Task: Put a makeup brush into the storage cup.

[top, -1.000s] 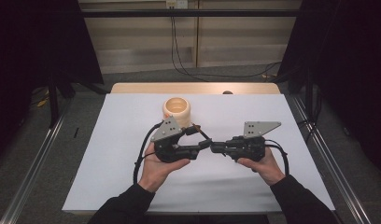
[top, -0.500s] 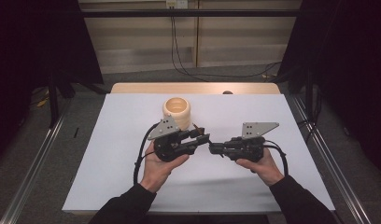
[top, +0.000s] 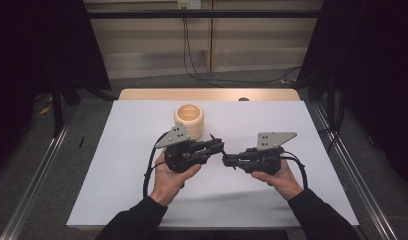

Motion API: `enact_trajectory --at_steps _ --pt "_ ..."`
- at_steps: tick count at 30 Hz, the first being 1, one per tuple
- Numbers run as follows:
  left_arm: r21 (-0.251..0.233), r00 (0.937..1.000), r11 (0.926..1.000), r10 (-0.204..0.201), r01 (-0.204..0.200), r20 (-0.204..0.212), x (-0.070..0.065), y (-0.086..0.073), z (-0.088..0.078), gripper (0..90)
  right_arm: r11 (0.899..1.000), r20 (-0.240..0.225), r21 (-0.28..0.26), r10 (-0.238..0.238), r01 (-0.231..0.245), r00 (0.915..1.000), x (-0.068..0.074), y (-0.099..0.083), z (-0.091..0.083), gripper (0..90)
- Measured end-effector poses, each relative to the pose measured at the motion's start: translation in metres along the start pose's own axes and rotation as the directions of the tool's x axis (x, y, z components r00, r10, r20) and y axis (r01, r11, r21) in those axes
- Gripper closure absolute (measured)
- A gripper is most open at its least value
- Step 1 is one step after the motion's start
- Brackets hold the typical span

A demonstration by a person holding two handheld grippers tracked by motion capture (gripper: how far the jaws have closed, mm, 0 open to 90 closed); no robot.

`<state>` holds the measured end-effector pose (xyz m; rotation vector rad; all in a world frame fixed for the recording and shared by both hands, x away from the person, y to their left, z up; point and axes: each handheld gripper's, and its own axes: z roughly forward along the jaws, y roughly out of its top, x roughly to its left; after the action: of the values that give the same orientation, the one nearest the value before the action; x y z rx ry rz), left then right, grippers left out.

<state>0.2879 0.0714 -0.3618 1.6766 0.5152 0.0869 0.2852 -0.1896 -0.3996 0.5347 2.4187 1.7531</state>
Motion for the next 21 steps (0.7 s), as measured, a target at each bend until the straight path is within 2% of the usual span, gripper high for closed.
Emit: enact_trajectory --at_steps 5,10,11,15,21 --pt "0.004 0.9997 1.0 -0.008 0.008 0.021 0.0005 0.0005 0.0008 82.6 1.0 0.002 -0.005 0.003 -0.003 1.0 -0.0012 -0.0005 0.0002 83.5" --pt "0.007 0.9996 1.0 0.004 -0.004 0.029 -0.0016 0.0021 0.0004 83.7 1.0 0.007 -0.014 0.001 -0.001 1.0 -0.0011 -0.0008 0.0008 82.4" --pt "0.011 0.9996 0.9999 0.012 -0.012 0.026 -0.0021 0.0026 0.0001 83.8 1.0 0.008 -0.015 -0.001 0.001 1.0 -0.0011 -0.0009 0.0005 81.9" --pt "0.006 0.9999 1.0 -0.005 0.005 0.016 -0.0038 0.0037 -0.0002 83.9 1.0 0.006 -0.027 -0.003 0.003 1.0 -0.0004 -0.0003 -0.0007 79.4" --pt "0.013 0.9999 0.9998 0.012 -0.012 0.005 -0.0042 0.0034 0.0002 83.9 1.0 0.009 -0.026 -0.007 0.007 0.9999 0.0002 -0.0007 0.0003 75.0"
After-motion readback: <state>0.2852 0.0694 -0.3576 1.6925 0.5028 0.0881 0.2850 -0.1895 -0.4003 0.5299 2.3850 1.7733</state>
